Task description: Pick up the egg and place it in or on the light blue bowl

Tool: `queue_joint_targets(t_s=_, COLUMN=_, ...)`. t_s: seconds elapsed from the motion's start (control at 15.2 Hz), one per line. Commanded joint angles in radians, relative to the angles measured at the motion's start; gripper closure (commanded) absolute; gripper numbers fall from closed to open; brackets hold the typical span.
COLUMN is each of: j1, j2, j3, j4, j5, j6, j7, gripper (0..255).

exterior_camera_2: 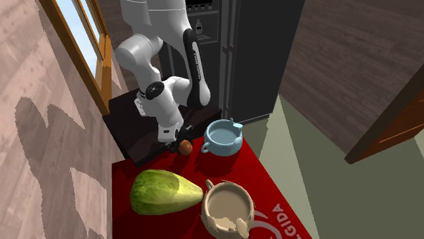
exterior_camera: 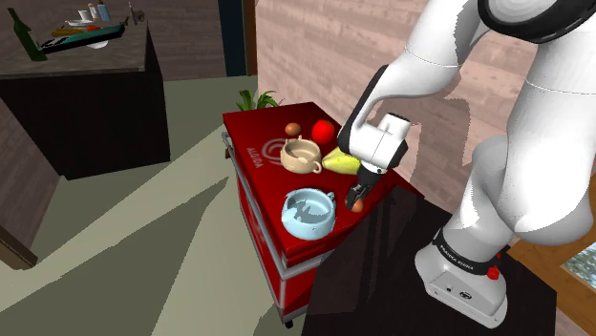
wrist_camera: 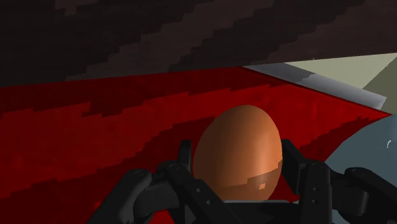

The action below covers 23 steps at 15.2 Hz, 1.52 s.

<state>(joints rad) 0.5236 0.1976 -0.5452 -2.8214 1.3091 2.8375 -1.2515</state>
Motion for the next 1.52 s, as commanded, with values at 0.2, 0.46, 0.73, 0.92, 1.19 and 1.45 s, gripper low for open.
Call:
queue_joint_targets(t_s=0.2, j1=-0.001, j2=0.0, j3=-0.001, j4=-0.001, j5=-0.001, j6=0.004, j7=0.0, gripper=255)
queue_joint_targets(t_s=0.46, j1=-0.001, j2=0.001, j3=0.0, j4=0.0, j5=0.001, j6=0.003, j7=-0.001, gripper=255)
queue_joint_targets(t_s=0.73, j1=0.033, j2=-0.118, j3=-0.07, j4=-0.061, j5=-0.244, j6=0.033, j7=0.199, gripper=255)
queue_joint_targets(t_s=0.92, j1=0.033, j2=-0.222, j3=-0.126, j4=-0.112, j5=-0.517, j6=0.052, j7=0.411, gripper=255)
queue_joint_targets(t_s=1.19, j1=-0.105, j2=-0.352, j3=-0.087, j4=-0.161, j5=-0.908, j6=0.029, j7=0.702, gripper=255)
queue_joint_targets(t_s=1.45, j1=-0.262, j2=-0.451, j3=0.016, j4=-0.175, j5=-1.099, j6=-0.047, j7=0.846, gripper=255)
